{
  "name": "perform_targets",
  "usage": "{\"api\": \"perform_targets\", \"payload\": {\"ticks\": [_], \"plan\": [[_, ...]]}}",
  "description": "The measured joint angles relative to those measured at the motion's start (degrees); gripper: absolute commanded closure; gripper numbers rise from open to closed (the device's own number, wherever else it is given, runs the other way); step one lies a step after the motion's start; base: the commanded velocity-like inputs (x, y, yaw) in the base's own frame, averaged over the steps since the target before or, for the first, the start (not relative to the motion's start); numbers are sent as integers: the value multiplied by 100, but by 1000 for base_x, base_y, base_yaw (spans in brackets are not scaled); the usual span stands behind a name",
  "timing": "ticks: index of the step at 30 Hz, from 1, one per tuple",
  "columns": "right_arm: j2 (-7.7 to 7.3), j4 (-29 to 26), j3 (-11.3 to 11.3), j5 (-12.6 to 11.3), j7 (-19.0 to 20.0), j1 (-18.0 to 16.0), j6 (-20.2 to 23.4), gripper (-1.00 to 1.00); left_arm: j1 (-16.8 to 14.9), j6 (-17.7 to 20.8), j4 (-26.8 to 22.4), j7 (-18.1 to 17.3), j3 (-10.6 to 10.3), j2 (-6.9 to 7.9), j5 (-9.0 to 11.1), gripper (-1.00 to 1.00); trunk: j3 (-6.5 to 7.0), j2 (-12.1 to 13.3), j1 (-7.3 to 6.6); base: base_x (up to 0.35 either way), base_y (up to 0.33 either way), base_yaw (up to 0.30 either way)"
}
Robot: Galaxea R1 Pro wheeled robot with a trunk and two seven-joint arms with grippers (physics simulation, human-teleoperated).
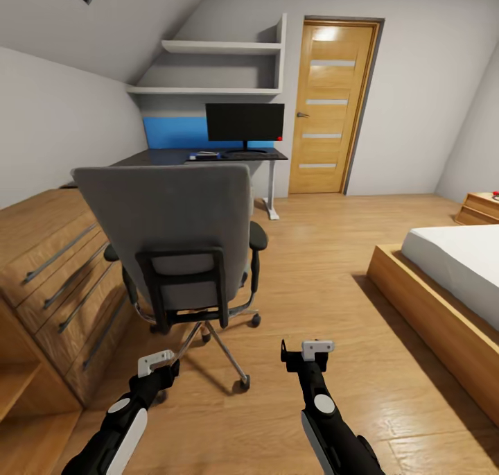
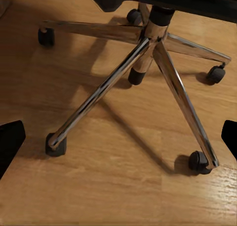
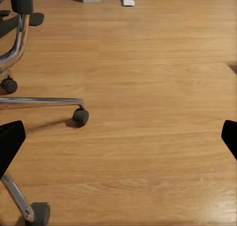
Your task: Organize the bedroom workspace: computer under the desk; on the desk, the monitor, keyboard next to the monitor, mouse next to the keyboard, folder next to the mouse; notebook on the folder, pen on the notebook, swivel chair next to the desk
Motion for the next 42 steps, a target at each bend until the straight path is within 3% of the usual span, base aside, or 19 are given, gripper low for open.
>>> {"api": "perform_targets", "payload": {"ticks": [19, 23, 27, 33, 34, 38, 42], "plan": [[47, 102, 64, -3, 26, 0, 26, -100, 0, -1, 2, 15, 0, 1, 4, -100, 0, 0, 0, 72, 100, 0], [217, 337, 232, 6, 27, -4, 113, -100, 0, -5, 2, 23, -1, 1, 4, -100, 0, 0, 0, 3, 5, 0], [217, 444, 337, 14, 26, -24, 248, -100, 0, -9, 0, 25, -1, 1, 4, -100, 0, 0, 0, 1, 1, 0], [217, 487, 456, 1, 30, -344, 564, -100, 0, -10, -1, 23, -1, -7, -2, -100, 0, 0, 0, 0, 0, 0], [217, 488, 576, -7, 32, -450, 613, -100, 0, -11, -2, 24, -1, -8, -4, -100, 1, 0, 0, 0, 0, 0], [217, 496, 751, -23, 33, -519, 571, -100, 0, -10, -1, 26, -1, -8, -5, -100, 0, 0, 0, 0, 0, 0], [217, 616, 824, -25, 30, -538, 202, -100, 0, -8, 0, 26, 0, -8, -5, -100, 0, 0, 0, 0, 112, 0]]}}
